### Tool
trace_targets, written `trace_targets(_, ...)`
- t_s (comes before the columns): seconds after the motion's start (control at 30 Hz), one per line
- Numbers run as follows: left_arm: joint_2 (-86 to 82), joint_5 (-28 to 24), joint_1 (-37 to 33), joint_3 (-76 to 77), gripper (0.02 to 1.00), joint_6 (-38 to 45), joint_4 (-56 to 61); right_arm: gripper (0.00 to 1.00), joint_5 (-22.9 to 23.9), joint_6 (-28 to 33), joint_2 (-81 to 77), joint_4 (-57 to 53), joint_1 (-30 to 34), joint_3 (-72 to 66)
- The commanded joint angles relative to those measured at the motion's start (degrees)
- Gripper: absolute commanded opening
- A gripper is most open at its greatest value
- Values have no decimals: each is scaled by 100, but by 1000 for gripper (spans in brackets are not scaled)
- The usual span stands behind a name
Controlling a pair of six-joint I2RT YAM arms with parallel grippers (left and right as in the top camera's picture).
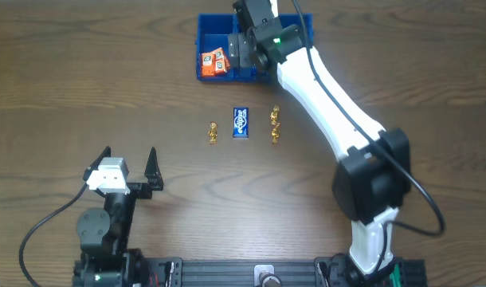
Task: Sort Candies Into Trays
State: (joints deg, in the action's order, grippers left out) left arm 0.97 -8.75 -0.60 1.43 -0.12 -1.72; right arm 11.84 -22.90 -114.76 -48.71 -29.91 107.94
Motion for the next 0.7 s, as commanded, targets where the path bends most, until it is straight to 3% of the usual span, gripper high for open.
trace_targets(0.03, -24, -136, -13, -114, 998, 35, -190, 998, -315, -533, 247, -817, -487, -94)
trace_targets(0.4, -24, -136, -13, -114, 998, 33, -190, 1000, -468, -1316, -1005, -1064, -726, -372)
trace_targets(0.7, -24, -136, -13, -114, 998, 33, -190, 998, -815, -1316, -1696, -1003, -723, -372)
